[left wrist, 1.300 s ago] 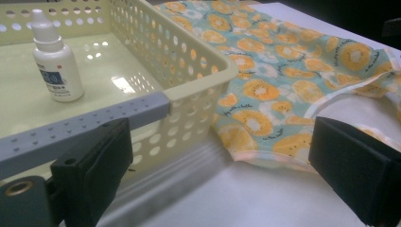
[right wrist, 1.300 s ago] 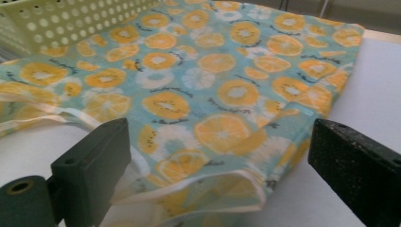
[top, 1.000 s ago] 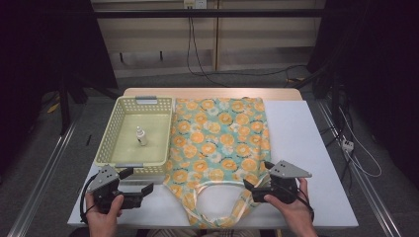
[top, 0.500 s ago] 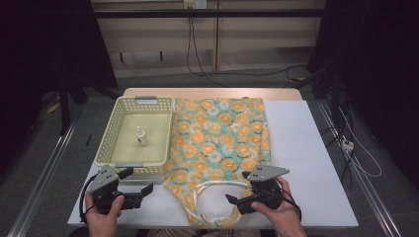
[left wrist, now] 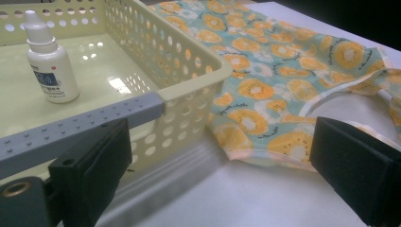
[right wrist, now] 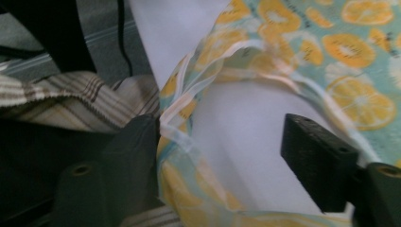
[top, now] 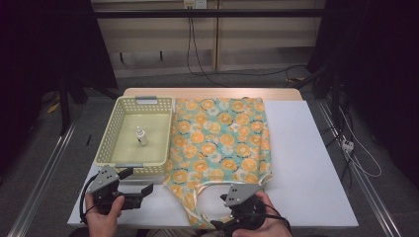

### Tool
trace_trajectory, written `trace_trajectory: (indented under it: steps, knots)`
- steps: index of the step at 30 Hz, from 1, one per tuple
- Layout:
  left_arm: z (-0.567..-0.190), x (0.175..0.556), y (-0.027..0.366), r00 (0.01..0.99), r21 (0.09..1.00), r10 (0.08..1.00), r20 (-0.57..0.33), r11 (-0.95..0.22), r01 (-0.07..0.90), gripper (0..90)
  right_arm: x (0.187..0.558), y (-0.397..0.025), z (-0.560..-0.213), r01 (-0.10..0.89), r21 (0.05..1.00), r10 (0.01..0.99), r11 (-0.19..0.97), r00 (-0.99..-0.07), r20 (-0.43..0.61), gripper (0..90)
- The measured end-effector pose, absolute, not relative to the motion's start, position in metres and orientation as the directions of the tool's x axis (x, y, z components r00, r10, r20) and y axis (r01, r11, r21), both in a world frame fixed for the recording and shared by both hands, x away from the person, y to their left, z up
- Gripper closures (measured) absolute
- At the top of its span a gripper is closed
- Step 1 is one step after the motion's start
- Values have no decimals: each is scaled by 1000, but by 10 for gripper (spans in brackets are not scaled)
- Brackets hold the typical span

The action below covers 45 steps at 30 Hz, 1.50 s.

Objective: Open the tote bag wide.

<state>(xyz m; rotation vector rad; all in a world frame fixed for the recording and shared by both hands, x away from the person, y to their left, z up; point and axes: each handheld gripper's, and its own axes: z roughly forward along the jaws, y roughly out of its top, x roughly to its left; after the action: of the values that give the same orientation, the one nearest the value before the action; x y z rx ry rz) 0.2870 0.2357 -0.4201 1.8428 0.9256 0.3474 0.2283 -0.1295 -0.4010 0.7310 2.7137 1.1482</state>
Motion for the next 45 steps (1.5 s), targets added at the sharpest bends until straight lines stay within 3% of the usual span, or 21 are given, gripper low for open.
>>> trace_trajectory:
  steps: [2, 4, 5, 7, 9, 14, 25, 45]
  knots:
    - [-420, 287, 236, 668, 874, 726, -167, -204, 440, 63, 230, -129, -407, 391, 683, 451, 617, -887, 101, 330]
    - [-420, 287, 235, 668, 874, 726, -165, -207, 441, 63, 232, -128, -419, 400, 659, 433, 636, -893, 124, 504]
    - [-420, 287, 235, 669, 874, 725, -163, -209, 439, 63, 232, -128, -419, 400, 659, 433, 636, -893, 124, 504]
    - [-420, 288, 235, 669, 873, 725, -163, -209, 440, 63, 235, -130, -425, 412, 649, 429, 640, -892, 143, 610]
    - [-420, 288, 235, 670, 873, 725, -163, -210, 439, 63, 240, -135, -428, 434, 644, 441, 630, -882, 163, 772]
    - [-420, 288, 235, 671, 873, 723, -163, -211, 439, 63, 248, -142, -429, 462, 655, 482, 598, -860, 167, 892]
    - [-420, 288, 236, 670, 874, 724, -165, -208, 440, 63, 270, -152, -411, 456, 718, 527, 526, -837, 145, 900]
    - [-421, 289, 236, 666, 873, 725, -174, -199, 445, 62, 353, -165, -397, 483, 779, 627, 400, -764, 152, 900]
